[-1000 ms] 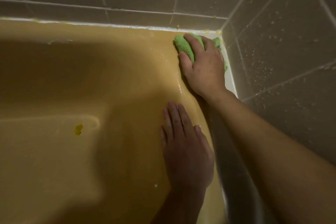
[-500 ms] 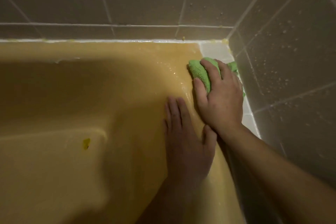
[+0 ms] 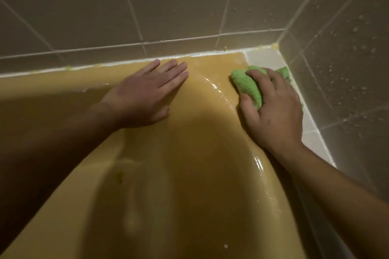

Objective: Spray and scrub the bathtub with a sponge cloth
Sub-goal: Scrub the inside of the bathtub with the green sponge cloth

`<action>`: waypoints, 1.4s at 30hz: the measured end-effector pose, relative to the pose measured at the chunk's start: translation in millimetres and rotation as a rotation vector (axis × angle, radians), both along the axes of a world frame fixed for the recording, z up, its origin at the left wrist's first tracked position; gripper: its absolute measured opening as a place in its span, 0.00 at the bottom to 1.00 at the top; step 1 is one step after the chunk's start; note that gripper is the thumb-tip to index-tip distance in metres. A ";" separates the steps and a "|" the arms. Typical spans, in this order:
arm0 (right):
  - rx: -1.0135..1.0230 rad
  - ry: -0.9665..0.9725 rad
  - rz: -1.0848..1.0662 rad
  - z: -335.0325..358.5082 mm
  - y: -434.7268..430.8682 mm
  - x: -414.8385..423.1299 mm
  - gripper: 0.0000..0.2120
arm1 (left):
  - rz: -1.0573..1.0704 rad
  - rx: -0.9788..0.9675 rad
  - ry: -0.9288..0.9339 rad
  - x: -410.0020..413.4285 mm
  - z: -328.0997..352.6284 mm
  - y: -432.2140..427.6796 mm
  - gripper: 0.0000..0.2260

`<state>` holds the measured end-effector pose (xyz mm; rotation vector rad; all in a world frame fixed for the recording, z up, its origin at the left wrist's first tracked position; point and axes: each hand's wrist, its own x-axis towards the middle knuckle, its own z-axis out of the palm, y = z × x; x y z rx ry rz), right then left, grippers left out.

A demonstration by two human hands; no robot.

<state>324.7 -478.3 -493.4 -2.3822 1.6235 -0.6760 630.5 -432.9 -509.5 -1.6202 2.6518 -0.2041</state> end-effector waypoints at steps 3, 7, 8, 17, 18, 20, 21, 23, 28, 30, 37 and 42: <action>0.019 0.007 0.028 2.3 35.4 -16.4 0.23 | -0.154 0.021 -0.036 40.3 6.6 -12.2 0.38; 0.024 0.055 -0.006 2.8 49.0 -20.5 0.23 | -0.396 0.063 -0.034 84.4 11.3 -24.6 0.35; 0.027 0.059 -0.023 3.5 42.1 -15.6 0.24 | -0.430 0.063 -0.025 90.3 10.7 -26.2 0.35; 0.032 0.051 0.086 3.3 -16.1 84.5 0.24 | -0.451 0.160 0.097 98.5 6.8 -26.6 0.39; 0.038 0.042 0.174 5.3 -11.9 79.3 0.24 | -0.447 0.159 0.083 99.4 7.4 -25.4 0.40; 0.073 0.000 0.176 7.3 -8.5 53.1 0.24 | -0.456 0.153 0.062 100.2 7.7 -25.0 0.41; 0.094 -0.028 0.069 6.7 -7.3 38.1 0.24 | -0.464 0.149 0.057 100.3 7.7 -25.0 0.42; 0.074 -0.057 -0.262 5.8 -2.5 23.4 0.25 | -0.474 0.131 0.049 100.5 6.9 -25.7 0.41; 0.025 0.001 -0.250 0.9 1.6 92.3 0.25 | -0.468 0.126 0.017 101.8 8.5 -25.7 0.42; -0.002 0.061 -0.009 -3.3 2.0 101.3 0.25 | -0.482 0.089 -0.030 104.1 8.4 -23.5 0.41; 0.025 -0.009 -0.545 -2.8 8.9 73.5 0.25 | -0.476 0.047 -0.098 124.4 9.4 -6.4 0.41; -0.068 0.135 -0.020 -14.8 20.3 148.3 0.26 | -0.490 0.085 -0.100 128.1 11.0 -5.0 0.43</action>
